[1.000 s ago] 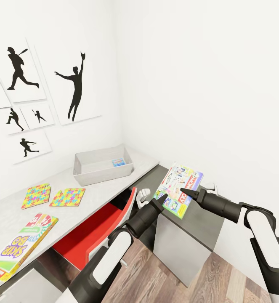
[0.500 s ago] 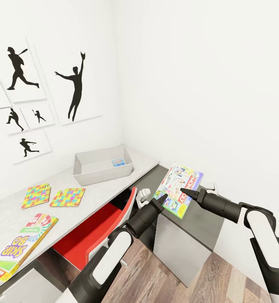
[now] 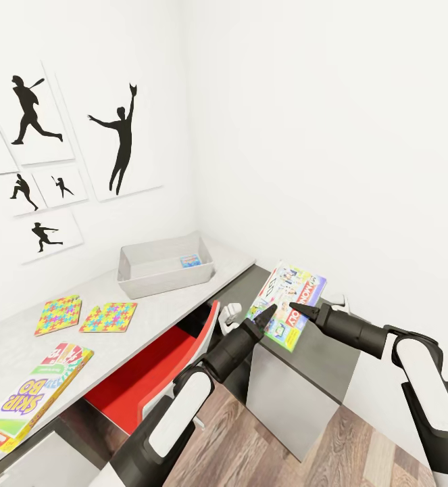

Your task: Put all the toys in the child's room - the three board games (two on the bed and one on the table), the two jigsaw puzzles on the table, and the tennis ball on the table - inside the toy box on the table in the child's room.

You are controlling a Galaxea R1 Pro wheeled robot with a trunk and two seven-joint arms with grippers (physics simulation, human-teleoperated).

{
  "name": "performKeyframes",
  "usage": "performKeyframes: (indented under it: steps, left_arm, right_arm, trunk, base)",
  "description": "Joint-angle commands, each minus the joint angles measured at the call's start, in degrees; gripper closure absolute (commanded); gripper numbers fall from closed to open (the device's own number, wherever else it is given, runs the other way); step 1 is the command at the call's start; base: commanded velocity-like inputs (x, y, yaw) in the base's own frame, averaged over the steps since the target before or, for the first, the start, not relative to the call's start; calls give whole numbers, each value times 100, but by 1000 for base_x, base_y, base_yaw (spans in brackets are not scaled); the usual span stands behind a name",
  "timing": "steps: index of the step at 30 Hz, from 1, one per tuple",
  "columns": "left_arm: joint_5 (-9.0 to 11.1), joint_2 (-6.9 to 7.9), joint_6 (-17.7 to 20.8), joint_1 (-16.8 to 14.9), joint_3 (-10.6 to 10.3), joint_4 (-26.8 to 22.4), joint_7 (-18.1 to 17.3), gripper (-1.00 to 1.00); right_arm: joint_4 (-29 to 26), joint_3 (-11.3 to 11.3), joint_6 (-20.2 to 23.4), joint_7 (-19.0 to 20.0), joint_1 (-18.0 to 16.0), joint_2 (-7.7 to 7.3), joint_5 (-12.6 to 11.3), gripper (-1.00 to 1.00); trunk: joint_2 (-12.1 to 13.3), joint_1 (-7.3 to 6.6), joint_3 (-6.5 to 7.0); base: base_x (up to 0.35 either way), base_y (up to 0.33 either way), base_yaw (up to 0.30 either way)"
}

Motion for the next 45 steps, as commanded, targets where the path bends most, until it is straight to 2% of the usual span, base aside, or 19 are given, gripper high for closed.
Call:
performKeyframes:
  steps: [1, 18, 24, 27, 28, 33, 38, 45]
  left_arm:
    - [68, -2, 33, -5, 3, -2, -18, -100]
    - [73, 3, 84, -109, 5, 4, -2, -100]
    - [200, 42, 188, -164, 55, 5, 273, -100]
    - [463, 77, 380, -196, 164, -6, 671, -100]
    - [463, 77, 380, -196, 164, -6, 671, -100]
    - [762, 125, 677, -222, 353, -181, 1112, -100]
    - [871, 154, 835, -228, 418, -371, 1250, -100]
    - [921, 199, 1001, -232, 490, -466, 1320, -100]
  right_arm:
    - [2, -5, 20, 55, -5, 0, 114, 100]
    - [3, -11, 20, 55, -13, -3, 110, 100]
    - [29, -82, 25, 52, -15, -19, 109, 100]
    - [68, -333, 29, 49, -19, -26, 106, 100]
    - [68, -333, 29, 49, -19, -26, 106, 100]
    - [241, -833, 51, 48, -23, -20, 100, 100]
    - [392, -1012, 51, 47, -25, -37, 87, 100]
    - [473, -1149, 37, 54, -19, -36, 77, 100]
  trunk:
    - [-12, 3, -12]
    - [-12, 3, -12]
    - [-12, 3, -12]
    - [-12, 3, -12]
    - [-12, 3, -12]
    - [-12, 3, -12]
    - [-12, 3, -12]
    - [-12, 3, -12]
  base:
    - [0, 0, 0]
    - [0, 0, 0]
    - [0, 0, 0]
    - [0, 0, 0]
    - [0, 0, 0]
    - [0, 0, 0]
    - [0, 0, 0]
    - [0, 0, 0]
